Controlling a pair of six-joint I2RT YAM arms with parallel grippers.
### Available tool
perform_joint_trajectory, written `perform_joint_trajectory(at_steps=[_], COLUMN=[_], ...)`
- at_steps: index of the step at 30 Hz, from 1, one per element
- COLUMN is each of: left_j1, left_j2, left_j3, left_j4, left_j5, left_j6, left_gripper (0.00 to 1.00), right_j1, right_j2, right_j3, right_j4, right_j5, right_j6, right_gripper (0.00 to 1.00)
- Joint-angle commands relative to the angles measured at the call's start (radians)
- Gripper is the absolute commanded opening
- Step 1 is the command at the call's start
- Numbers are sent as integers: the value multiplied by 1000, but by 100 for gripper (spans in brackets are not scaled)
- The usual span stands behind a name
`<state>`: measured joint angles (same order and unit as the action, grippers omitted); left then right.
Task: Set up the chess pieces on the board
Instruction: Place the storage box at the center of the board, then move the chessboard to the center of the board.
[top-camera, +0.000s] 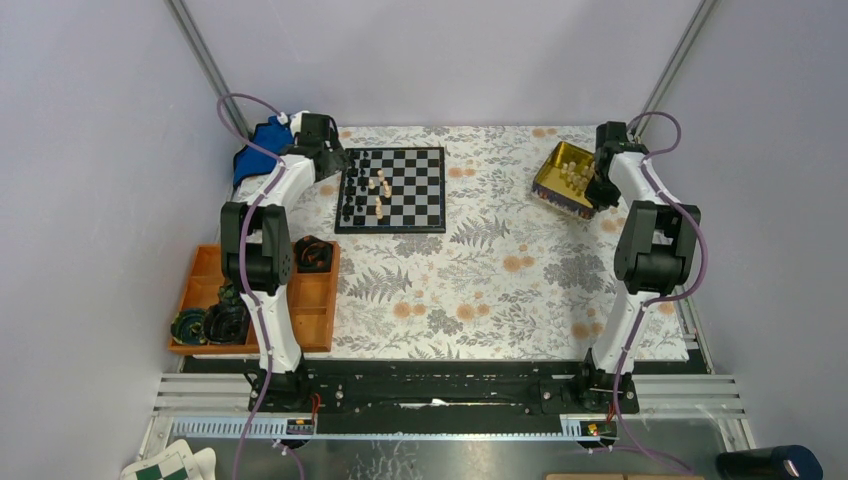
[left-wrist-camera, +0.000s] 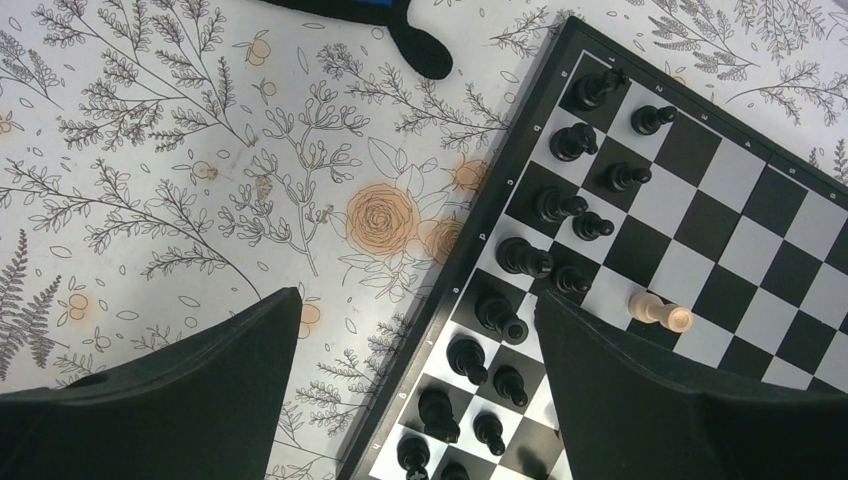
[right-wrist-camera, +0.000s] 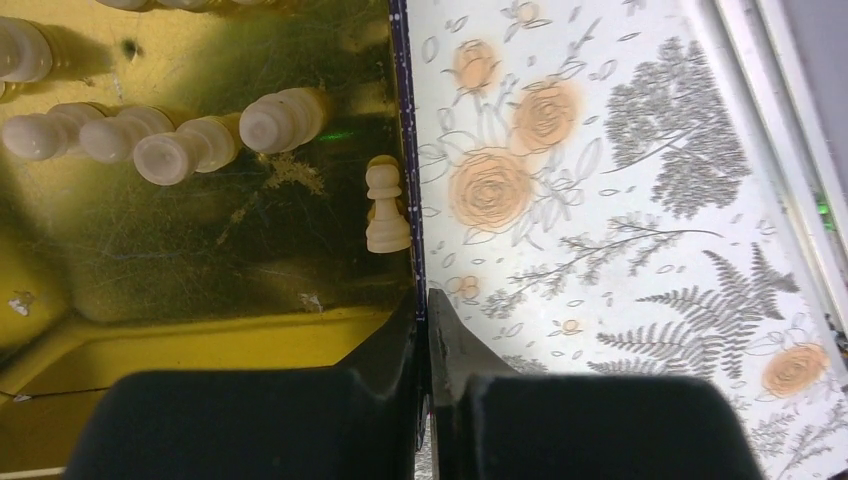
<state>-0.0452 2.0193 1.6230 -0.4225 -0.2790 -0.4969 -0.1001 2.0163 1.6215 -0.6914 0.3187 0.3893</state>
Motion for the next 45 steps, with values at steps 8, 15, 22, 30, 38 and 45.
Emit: perform_joint_trajectory(at_steps=[8, 15, 22, 30, 38, 45], left_j1=[26, 44, 110, 120, 118, 112], left_j2=[36, 46, 55, 141, 199, 242], left_j3=[-6, -1, 4, 85, 139, 200], left_j4=[-33, -42, -47, -94, -100, -119], left_j5=[-20, -6, 27, 85, 135, 173], left_j6=[-56, -72, -88, -84, -85, -72], left_gripper=[94, 93, 80, 32, 14, 4], right_j1=[-48, -58, -58, -49, 56, 218], right_j2=[-77, -70, -79, -104, -109, 37], right_j3=[-62, -91, -63, 6, 81, 270], right_j4=[20, 48, 59, 82, 138, 105], right_j5=[70, 68, 61, 39, 10, -34], right_j6=[-20, -21, -40, -93, -181, -215], right_gripper=[11, 22, 41, 47, 48, 46])
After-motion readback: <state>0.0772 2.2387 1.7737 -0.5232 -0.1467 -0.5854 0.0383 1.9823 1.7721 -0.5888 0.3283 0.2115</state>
